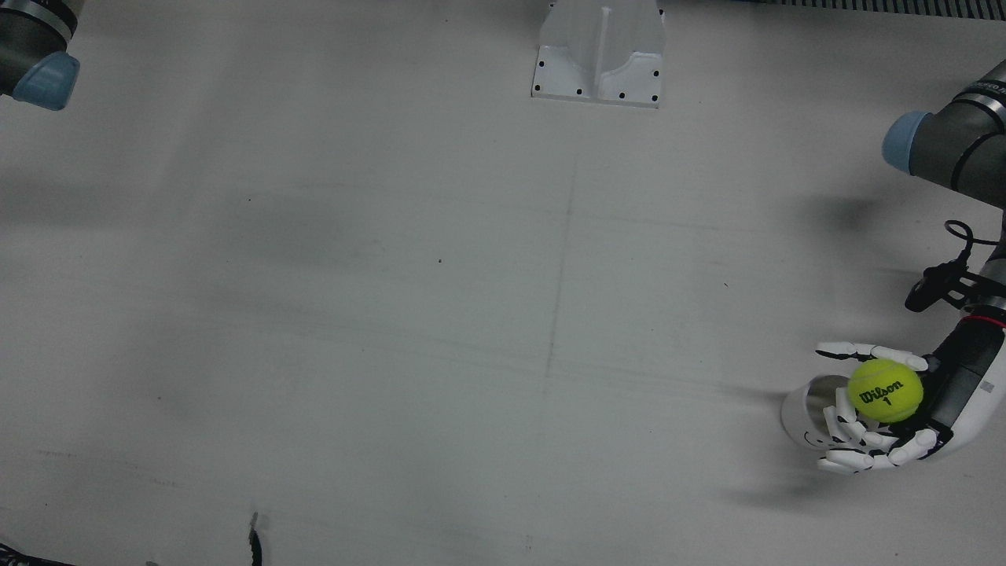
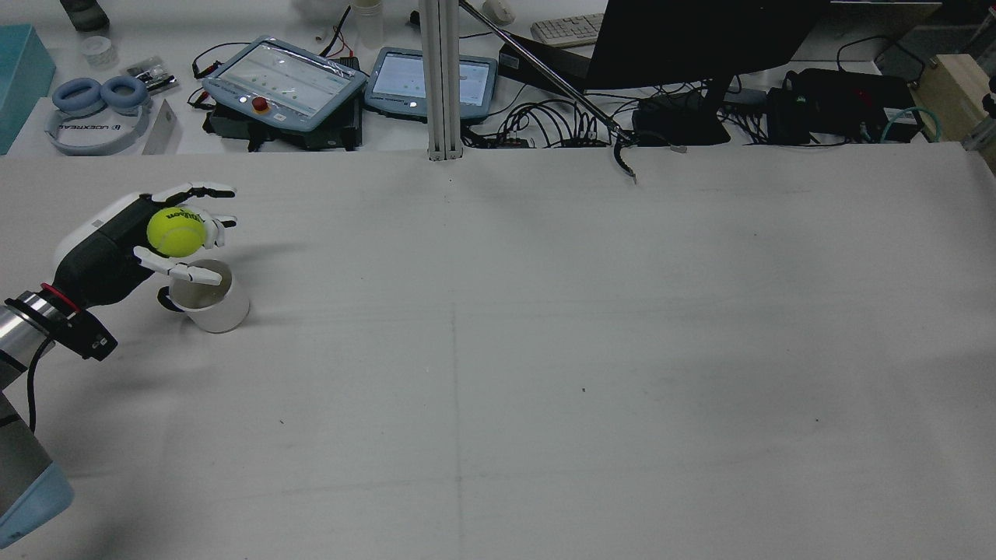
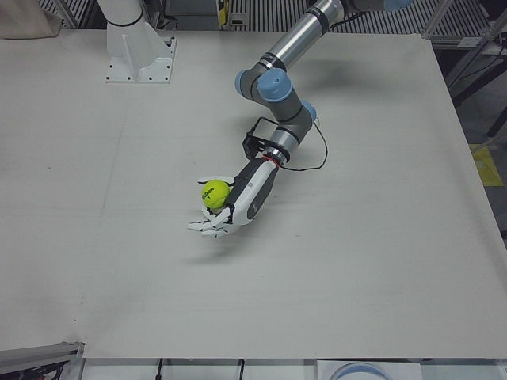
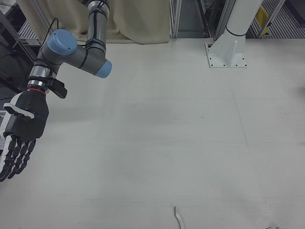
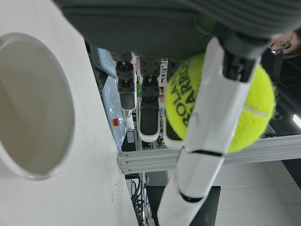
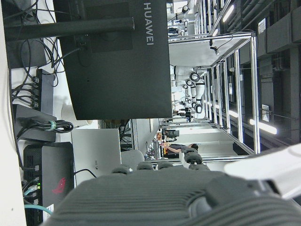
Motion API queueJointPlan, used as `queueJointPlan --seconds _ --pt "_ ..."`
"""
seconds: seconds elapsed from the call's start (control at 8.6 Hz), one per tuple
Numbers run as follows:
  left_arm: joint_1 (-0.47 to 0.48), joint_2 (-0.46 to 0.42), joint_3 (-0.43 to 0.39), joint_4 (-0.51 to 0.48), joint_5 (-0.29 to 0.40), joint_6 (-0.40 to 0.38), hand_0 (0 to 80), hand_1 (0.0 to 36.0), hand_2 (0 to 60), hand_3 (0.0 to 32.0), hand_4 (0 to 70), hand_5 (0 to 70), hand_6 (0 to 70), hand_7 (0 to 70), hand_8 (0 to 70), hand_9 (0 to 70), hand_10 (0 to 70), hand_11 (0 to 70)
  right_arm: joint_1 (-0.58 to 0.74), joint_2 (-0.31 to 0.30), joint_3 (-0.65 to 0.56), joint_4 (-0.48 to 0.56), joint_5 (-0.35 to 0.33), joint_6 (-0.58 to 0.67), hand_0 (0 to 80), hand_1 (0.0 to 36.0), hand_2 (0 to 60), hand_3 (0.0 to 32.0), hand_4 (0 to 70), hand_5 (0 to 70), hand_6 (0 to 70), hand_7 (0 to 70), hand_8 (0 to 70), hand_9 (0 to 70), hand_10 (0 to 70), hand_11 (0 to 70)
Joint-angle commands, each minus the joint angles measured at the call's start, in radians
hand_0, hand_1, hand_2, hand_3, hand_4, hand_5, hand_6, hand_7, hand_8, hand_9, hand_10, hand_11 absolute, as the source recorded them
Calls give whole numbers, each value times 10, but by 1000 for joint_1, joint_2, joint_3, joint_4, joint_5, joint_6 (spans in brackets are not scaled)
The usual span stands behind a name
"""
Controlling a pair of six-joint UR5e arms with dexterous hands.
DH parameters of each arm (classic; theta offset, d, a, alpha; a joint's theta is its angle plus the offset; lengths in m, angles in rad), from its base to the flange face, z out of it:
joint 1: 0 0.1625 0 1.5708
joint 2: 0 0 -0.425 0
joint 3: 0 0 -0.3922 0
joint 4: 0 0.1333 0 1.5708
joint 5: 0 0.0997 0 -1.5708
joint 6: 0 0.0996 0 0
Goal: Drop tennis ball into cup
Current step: 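Lower the ball into the cup and open the left hand fingers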
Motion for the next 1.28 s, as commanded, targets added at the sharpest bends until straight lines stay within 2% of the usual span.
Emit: queueJointPlan --seconds 0.0,0.12,0.23,0.35,0.47,0.58,0.7,0.81,0.93,1.05,1.16 --pt "55 -10 50 -22 -23 -1 797 268 118 0 236 248 700 646 438 492 157 253 0 0 0 -1 0 0 0 0 0 0 0 0 0 0 0 0 0 0" --pt "53 -10 56 -27 -22 -4 759 254 88 0 233 234 700 632 436 469 146 235 0 -1 0 1 0 0 0 0 0 0 0 0 0 0 0 0 0 0" --pt "50 -9 55 -27 -20 -12 652 219 24 0 216 208 652 547 408 386 114 184 0 0 0 1 0 0 0 0 0 0 0 0 0 0 0 0 0 0" --pt "47 -9 47 -27 -20 -17 646 214 18 0 213 215 684 502 405 347 103 168 0 0 0 -1 0 0 0 0 0 0 0 0 0 0 0 0 0 0" --pt "46 -7 44 -27 -20 -17 643 212 7 0 211 204 620 507 398 342 99 161 0 -1 0 1 0 0 0 0 0 0 0 0 0 0 0 0 0 0" --pt "41 -7 33 -27 -19 -17 640 202 8 0 206 223 700 462 415 317 92 151 0 -1 0 1 0 0 0 0 0 0 0 0 0 0 0 0 0 0" --pt "29 -9 15 -25 -19 -17 655 211 4 0 205 213 653 464 399 310 91 150 0 0 0 -1 0 0 0 0 0 0 0 0 0 0 0 0 0 0" --pt "26 -7 -7 -9 -19 -15 653 211 7 0 207 217 674 464 400 310 93 152 0 -1 0 -1 0 0 0 0 0 0 0 0 0 0 0 0 0 0" --pt "21 -6 -2 -4 -19 -9 630 198 2 0 206 210 653 466 402 310 92 150 0 -1 0 -1 0 0 0 0 0 0 0 0 0 0 0 0 0 0" --pt "21 -1 2 -1 -19 -4 613 181 1 0 202 219 700 432 411 290 91 147 0 -1 0 1 0 0 0 0 0 0 0 0 0 0 0 0 0 0" --pt "16 1 2 8 -19 -3 609 184 0 0 183 198 582 356 364 236 90 145 0 -1 0 1 0 0 0 0 0 0 0 0 0 0 0 0 0 0"
